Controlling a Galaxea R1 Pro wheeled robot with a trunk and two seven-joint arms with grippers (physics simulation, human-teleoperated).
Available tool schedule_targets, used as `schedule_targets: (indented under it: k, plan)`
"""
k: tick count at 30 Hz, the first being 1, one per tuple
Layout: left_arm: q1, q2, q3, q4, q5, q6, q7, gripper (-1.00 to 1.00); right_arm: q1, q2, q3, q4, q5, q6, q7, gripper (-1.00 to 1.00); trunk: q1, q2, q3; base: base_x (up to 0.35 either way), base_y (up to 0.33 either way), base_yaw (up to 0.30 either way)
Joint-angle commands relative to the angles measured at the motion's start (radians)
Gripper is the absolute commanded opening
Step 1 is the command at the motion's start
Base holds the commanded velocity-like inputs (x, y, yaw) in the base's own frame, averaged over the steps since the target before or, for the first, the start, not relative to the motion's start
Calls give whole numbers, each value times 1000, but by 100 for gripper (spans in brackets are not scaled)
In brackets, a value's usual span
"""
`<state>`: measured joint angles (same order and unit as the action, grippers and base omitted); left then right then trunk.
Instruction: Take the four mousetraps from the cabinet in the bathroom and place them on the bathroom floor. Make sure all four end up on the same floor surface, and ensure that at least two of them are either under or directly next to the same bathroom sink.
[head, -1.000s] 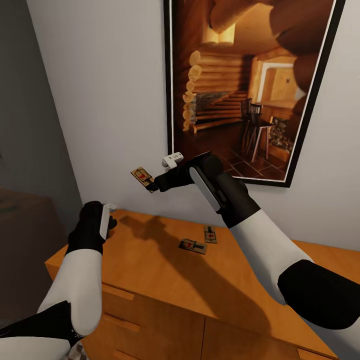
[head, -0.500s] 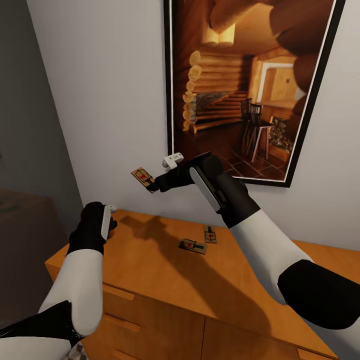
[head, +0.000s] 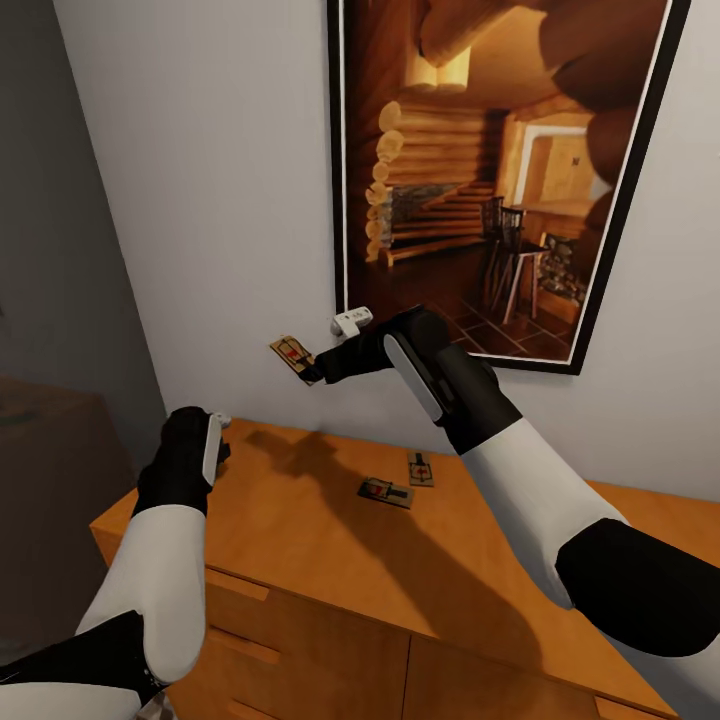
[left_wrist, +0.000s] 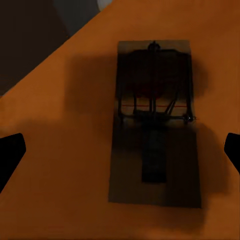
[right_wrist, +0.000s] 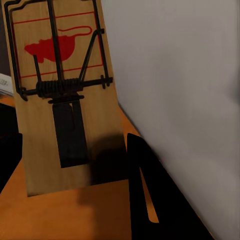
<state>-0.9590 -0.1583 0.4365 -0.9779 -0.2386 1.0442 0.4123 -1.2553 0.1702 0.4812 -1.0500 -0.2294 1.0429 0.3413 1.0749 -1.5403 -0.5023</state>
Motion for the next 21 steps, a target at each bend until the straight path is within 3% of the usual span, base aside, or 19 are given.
schedule_targets:
  k: [1,11,17,21]
  plan:
    - [0,-1,2,-7,-1,3,0,100,-1,0,0,0,-2,4,1,-100,0,-1,-1,0,0,0]
    - [3,5,-47,-63,10,3,1,100,-1,-3,-41,-1,1,4,-24,-100,0,-1,-1,0,0,0]
    - [3,8,-81,-53,28,3,-3,100,-1,-3,-64,-2,2,4,-32,-100,0,-1,-1,0,0,0]
    - [0,24,-103,-33,51,3,-5,100,-1,-3,-65,-2,2,4,-34,-100,0,-1,-1,0,0,0]
